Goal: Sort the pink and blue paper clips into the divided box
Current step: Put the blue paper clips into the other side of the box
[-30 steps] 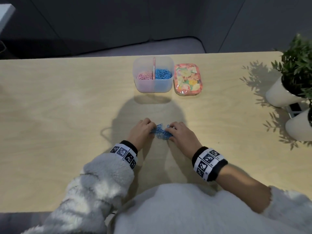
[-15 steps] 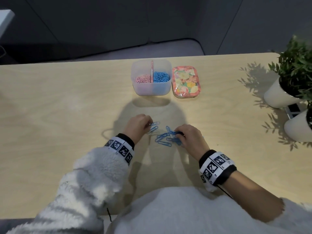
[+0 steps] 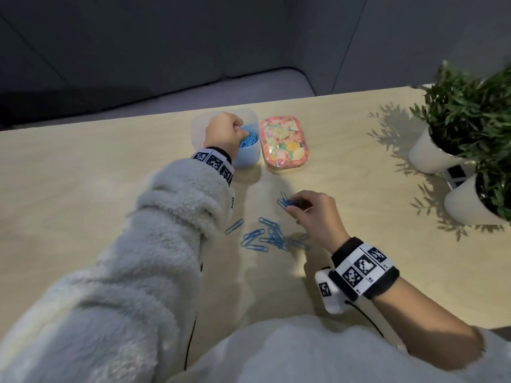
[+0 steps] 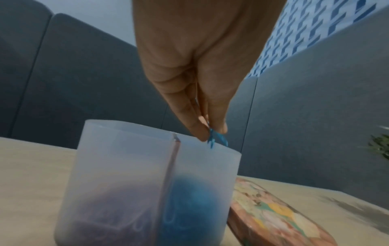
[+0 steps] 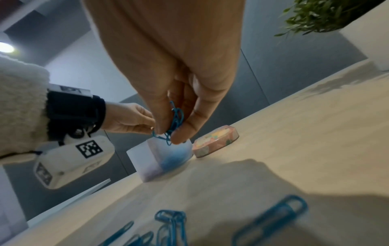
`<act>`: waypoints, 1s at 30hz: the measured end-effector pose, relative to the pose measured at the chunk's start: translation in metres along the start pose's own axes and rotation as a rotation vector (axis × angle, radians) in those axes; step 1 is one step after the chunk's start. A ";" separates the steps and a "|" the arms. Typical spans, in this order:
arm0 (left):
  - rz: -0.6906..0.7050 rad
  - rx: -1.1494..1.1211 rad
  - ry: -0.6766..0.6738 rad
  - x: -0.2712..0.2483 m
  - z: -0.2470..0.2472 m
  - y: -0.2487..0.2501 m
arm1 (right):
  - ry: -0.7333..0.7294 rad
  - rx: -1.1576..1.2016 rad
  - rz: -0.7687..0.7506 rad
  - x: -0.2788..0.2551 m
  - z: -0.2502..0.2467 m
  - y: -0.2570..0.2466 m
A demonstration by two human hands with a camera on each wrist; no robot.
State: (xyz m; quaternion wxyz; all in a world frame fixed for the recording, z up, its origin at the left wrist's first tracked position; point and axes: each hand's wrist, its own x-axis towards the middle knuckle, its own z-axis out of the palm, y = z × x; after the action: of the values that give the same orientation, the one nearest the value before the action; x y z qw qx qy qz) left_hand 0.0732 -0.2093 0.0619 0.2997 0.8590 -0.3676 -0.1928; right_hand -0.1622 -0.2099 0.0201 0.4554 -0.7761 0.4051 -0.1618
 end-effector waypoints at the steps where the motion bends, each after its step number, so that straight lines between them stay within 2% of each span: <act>1: -0.009 0.012 -0.015 -0.003 -0.001 0.003 | -0.003 0.002 -0.011 0.006 -0.001 -0.004; 3: -0.003 0.010 -0.035 -0.006 -0.001 0.004 | -0.005 -0.013 -0.050 0.021 -0.005 -0.017; 5: 0.017 -0.024 0.011 -0.011 -0.002 -0.002 | -0.001 -0.041 -0.097 0.043 -0.006 -0.034; 8: 0.134 -0.066 0.078 -0.031 -0.004 -0.018 | 0.054 -0.055 -0.146 0.082 0.001 -0.060; 12: 0.178 0.078 -0.058 -0.083 0.006 -0.052 | 0.093 -0.040 -0.104 0.124 0.019 -0.088; 14: 0.150 0.162 -0.119 -0.106 0.013 -0.071 | 0.084 -0.038 -0.039 0.145 0.027 -0.092; 17: 0.064 0.185 -0.230 -0.130 0.018 -0.090 | -0.009 -0.041 0.041 0.164 0.038 -0.093; 20: 0.044 0.198 -0.287 -0.144 0.020 -0.097 | -0.089 -0.075 0.066 0.163 0.037 -0.098; 25: 0.000 0.181 -0.313 -0.155 0.028 -0.099 | -0.011 -0.023 -0.021 0.133 0.017 -0.086; 27: 0.008 0.193 -0.317 -0.159 0.033 -0.100 | -0.101 -0.111 -0.014 0.106 0.006 -0.066; 30: 0.029 0.204 -0.311 -0.163 0.038 -0.105 | -0.332 -0.350 0.075 0.054 -0.014 -0.023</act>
State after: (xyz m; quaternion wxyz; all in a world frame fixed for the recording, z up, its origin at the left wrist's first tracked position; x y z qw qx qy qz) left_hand -0.0004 -0.0444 -0.0172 0.1534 0.8394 -0.4394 -0.2808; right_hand -0.1268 -0.2537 0.0404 0.3804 -0.8434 0.3751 0.0578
